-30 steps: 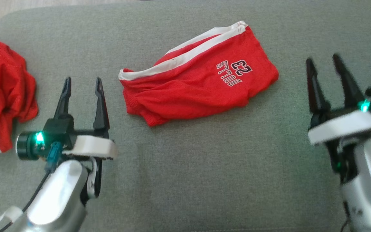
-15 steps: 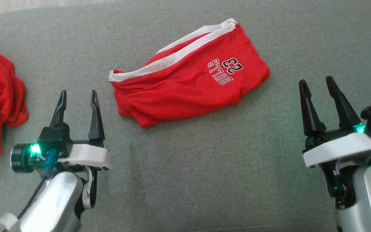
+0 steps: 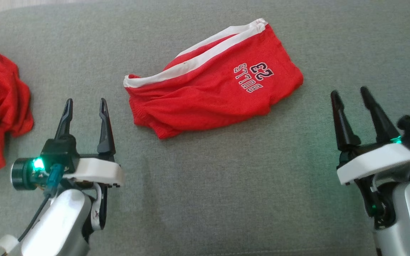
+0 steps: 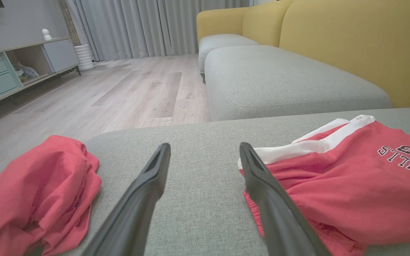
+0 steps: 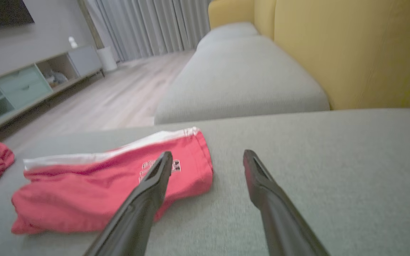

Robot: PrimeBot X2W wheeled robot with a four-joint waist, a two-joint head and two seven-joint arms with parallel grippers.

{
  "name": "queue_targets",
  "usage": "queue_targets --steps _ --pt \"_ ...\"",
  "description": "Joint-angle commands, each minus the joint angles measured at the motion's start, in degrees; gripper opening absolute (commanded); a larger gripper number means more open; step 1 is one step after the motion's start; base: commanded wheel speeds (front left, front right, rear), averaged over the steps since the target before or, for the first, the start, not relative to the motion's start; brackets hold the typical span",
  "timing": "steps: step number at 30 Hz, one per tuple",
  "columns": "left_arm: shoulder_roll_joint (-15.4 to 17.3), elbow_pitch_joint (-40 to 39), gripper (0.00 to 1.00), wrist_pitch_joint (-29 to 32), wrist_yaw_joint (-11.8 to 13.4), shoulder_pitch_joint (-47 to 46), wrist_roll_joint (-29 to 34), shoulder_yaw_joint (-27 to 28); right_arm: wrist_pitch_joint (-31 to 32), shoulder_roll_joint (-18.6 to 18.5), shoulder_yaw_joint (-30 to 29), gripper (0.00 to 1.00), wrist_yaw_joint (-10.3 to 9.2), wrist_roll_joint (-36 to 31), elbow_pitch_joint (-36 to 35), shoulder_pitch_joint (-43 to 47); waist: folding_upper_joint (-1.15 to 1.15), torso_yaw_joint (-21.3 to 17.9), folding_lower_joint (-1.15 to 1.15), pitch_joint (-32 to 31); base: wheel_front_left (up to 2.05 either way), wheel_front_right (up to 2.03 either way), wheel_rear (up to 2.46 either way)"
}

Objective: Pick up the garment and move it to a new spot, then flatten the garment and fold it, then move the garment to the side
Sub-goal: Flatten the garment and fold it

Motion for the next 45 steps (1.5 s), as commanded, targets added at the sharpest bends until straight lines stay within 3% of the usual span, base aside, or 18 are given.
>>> queue_targets --steps 1,13,21,22,23,25,30,35,45 --pt "1.7 -2.1 1.00 -0.1 0.3 -1.4 0.0 1.9 1.0 -1.8 1.6 1.00 -0.04 0.1 -0.2 -1.9 0.00 0.5 0.00 0.5 0.00 0.00 0.00" --pt "-2.3 -0.4 1.00 -1.9 -1.1 -5.9 0.2 -0.2 7.4 -8.8 9.8 1.00 -0.04 5.3 22.4 -19.7 0.00 6.7 0.00 5.6 0.00 0.00 0.00" --pt "-4.9 2.9 1.00 -3.7 -2.3 -7.1 -0.4 -1.3 15.6 -9.3 13.1 1.00 -0.04 6.6 38.4 -28.2 0.00 9.3 0.00 5.7 0.00 0.00 0.00" --pt "-5.1 3.3 1.00 -3.9 -2.4 -7.1 -0.6 -1.3 16.6 -9.0 13.7 0.82 -0.04 7.6 39.3 -28.5 0.00 9.3 0.00 5.5 0.00 0.00 0.00" --pt "-5.2 3.6 1.00 -4.1 -2.4 -7.1 -0.6 -1.3 16.4 -8.9 14.3 0.05 -0.04 8.1 39.6 -29.0 0.00 9.3 0.00 5.5 0.00 0.00 0.00" --pt "-5.2 3.9 1.00 -4.2 -2.5 -7.0 -0.8 -1.2 16.1 -9.0 14.7 0.00 -0.04 8.4 39.9 -29.2 0.00 9.2 0.00 5.3 0.00 0.00 0.00" --pt "-5.0 5.1 1.00 -4.8 -2.4 -6.2 -1.1 -1.0 11.6 -8.9 14.8 0.00 -0.04 9.9 39.0 -28.3 0.00 8.0 0.00 3.8 0.00 0.00 0.00" --pt "-4.3 5.5 1.00 -4.8 -2.7 -4.4 -2.0 -0.8 5.6 -9.4 11.3 0.00 -0.04 12.5 34.8 -20.7 0.00 5.7 0.00 1.3 0.00 0.00 0.00" --pt "-3.1 4.3 1.00 -3.6 -2.4 -3.6 -1.9 -1.5 6.2 -9.1 2.5 0.00 -0.04 11.8 31.0 -11.4 0.00 4.3 0.00 -0.1 0.00 0.00 0.00"
